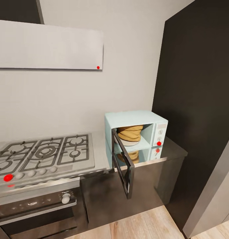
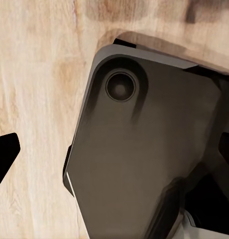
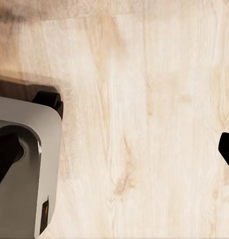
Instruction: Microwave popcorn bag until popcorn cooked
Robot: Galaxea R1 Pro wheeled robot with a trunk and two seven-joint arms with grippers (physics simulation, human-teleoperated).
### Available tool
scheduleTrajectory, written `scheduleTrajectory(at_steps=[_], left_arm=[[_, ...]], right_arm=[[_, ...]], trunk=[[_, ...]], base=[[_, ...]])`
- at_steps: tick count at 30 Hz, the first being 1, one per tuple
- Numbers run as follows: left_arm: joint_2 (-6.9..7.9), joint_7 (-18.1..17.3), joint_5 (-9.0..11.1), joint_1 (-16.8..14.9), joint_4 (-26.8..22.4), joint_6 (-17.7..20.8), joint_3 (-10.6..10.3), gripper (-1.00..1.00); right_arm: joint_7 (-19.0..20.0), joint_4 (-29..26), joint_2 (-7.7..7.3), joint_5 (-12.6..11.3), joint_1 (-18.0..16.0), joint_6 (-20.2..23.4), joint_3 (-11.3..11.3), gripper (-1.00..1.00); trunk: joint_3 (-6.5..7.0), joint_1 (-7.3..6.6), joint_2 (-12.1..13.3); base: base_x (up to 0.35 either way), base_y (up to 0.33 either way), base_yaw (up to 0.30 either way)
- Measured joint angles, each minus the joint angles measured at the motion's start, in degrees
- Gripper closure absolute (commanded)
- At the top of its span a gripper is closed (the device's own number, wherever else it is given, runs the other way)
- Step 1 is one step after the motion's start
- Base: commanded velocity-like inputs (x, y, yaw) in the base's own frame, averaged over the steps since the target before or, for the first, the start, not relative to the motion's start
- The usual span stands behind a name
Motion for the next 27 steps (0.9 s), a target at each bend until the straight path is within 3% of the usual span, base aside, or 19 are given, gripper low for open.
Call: scheduleTrajectory(at_steps=[6, 10, 15, 18, 20, 24, 27], left_arm=[[-0.02, -0.1, 0.0, 0.0, -0.6, 0.0, -0.2, -1.00], [-0.50, -0.3, -0.5, 0.0, -4.7, 0.3, -0.4, -1.00], [-0.75, -0.8, -0.8, 0.0, -17.6, 1.3, -0.6, -1.00], [-0.79, -1.0, -1.0, 0.0, -25.6, 4.8, -0.6, -1.00], [-1.29, -1.5, -1.1, 0.0, -37.1, 12.4, -0.7, -1.00], [-1.66, -2.4, -1.1, -0.2, -50.2, 20.0, -1.0, -1.00], [-1.86, -3.5, -1.0, -4.1, -56.5, 23.7, -5.1, -1.00]], right_arm=[[0.1, 0.0, -0.01, 0.0, 0.0, 0.1, 0.0, -1.00], [-0.1, 0.0, -0.06, 0.0, 0.0, 0.1, 0.0, -1.00], [-0.1, 0.0, -0.12, 0.0, 0.0, -0.5, 0.0, -1.00], [-0.2, 0.0, -0.09, 0.0, 0.0, -0.6, 0.0, -1.00], [-0.2, 0.0, -0.13, 0.0, 0.0, -0.7, 0.0, -1.00], [-0.2, 0.0, -0.16, 0.0, 0.0, -0.7, 0.0, -1.00], [-0.2, 0.0, -0.16, 0.0, 0.0, -0.7, 0.0, -1.00]], trunk=[[0.00, 0.00, 0.0], [0.00, 0.00, 0.0], [0.01, 0.00, 0.0], [0.01, 0.00, 0.0], [0.02, 0.00, 0.0], [0.02, 0.00, 0.0], [0.02, 0.00, 0.0]], base=[[0.000, 0.000, 0.000], [0.000, 0.000, 0.000], [0.000, 0.000, 0.000], [0.000, 0.000, 0.000], [0.000, 0.000, 0.000], [0.000, 0.000, 0.000], [0.000, 0.000, 0.000]])
